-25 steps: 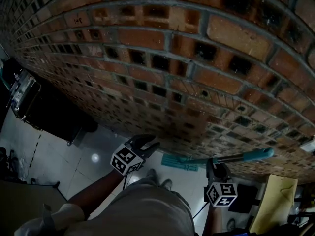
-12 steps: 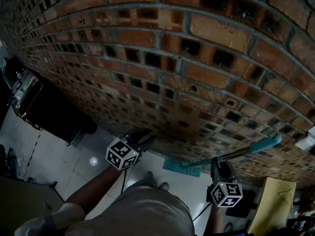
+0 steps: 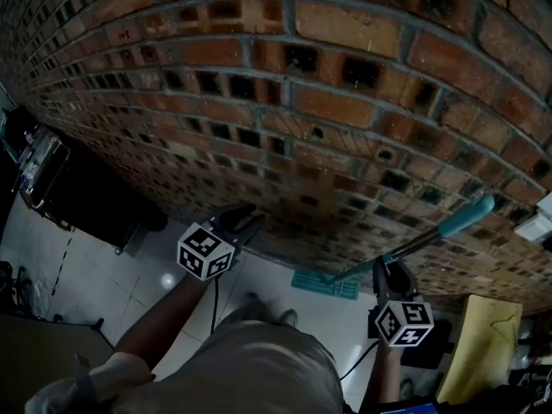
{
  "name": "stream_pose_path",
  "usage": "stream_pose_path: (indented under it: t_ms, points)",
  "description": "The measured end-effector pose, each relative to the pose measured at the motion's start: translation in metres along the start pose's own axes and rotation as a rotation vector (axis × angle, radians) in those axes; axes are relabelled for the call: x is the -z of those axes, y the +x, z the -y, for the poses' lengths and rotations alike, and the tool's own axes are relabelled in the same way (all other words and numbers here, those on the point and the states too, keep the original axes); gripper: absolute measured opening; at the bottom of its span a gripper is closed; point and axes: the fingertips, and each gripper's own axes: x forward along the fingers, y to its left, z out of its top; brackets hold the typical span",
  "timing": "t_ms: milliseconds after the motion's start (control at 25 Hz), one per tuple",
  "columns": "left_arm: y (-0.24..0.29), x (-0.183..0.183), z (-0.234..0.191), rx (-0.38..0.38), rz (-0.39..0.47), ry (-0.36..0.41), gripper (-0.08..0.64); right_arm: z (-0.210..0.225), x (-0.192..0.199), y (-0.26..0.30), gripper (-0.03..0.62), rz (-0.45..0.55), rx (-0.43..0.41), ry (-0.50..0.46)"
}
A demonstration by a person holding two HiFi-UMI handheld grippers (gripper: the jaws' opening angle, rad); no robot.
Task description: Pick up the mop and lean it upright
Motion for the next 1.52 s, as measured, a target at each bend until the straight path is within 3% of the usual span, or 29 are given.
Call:
stream_pose_path:
  t_ms: [240, 1120, 1240, 1520]
  points:
    - [0.01, -0.009, -0.009, -0.013, 0.016, 0.003, 0.127, 0.001, -0.003, 0.006, 0.109, -0.006, -0.003, -0.019]
    - [0.014, 0.01, -0.015, 0.031, -0.032, 0.034, 0.119, -0.019, 0.0, 0.017, 0.109, 0.001, 0.017, 0.002]
    - [0.011, 0.008, -0.019, 0.017, -0.019, 0.04, 0.052, -0.021, 0.001, 0.022, 0.109, -0.002, 0.015, -0.002]
    - [0.007, 0.012, -0.03, 0.003, -0.006, 0.003, 0.091, -0.024, 0.009, 0.031, 0.109, -0.021, 0.015, -0.006]
